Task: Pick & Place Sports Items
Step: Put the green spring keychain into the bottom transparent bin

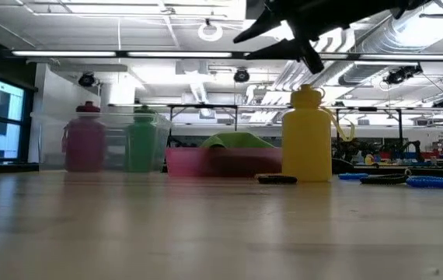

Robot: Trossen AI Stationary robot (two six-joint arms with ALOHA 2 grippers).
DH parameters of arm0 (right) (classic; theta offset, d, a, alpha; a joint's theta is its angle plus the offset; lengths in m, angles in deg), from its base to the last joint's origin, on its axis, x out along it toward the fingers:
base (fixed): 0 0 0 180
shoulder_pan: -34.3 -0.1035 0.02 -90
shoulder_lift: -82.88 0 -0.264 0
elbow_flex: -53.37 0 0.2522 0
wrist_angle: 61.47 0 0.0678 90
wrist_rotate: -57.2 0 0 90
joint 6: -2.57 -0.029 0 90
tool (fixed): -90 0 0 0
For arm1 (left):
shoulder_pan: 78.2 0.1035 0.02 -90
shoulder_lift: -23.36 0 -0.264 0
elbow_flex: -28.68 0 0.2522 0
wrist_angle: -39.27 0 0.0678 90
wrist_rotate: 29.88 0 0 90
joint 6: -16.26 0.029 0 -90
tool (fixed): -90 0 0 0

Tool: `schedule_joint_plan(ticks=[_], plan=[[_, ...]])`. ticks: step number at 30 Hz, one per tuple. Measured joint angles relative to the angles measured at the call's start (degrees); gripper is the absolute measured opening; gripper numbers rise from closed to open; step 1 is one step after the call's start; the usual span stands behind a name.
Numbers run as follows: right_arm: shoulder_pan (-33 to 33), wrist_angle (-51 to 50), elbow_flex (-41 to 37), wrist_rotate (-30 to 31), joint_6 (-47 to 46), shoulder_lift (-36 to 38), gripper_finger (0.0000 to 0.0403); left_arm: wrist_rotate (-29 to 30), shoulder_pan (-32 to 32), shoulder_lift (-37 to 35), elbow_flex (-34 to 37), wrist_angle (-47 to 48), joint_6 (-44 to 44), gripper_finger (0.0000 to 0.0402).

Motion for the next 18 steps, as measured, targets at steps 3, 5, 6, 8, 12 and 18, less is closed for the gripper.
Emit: schedule_joint_plan(ticks=[3,5,6,8,12,18], plan=[[0.0,-0.16,0.02,0.47,0.08,0.0,0.0164,0.0,-1.17,0.02,0.0,1.48,0.0,0.0],[0.0,-0.25,0.0,0.47,0.11,0.0,0.0164,0.06,-1.88,0.04,-0.02,2.9,0.02,0.0],[0.0,-0.25,0.0,0.47,0.13,0.0,0.0164,0.15,-2.2,0.07,-0.02,4.05,0.01,0.0],[0.0,-0.25,0.02,0.47,0.13,0.0,0.0164,1.04,-2.72,0.07,-0.02,6.65,0.02,0.0],[0.0,-0.24,0.0,0.47,0.0,0.0,0.0164,3.65,-3.17,0.09,-0.02,9.95,0.03,0.0],[0.0,-0.23,0.0,0.34,-0.04,0.0,0.0164,6.83,-3.17,0.09,-0.02,10.52,0.01,0.0006]])
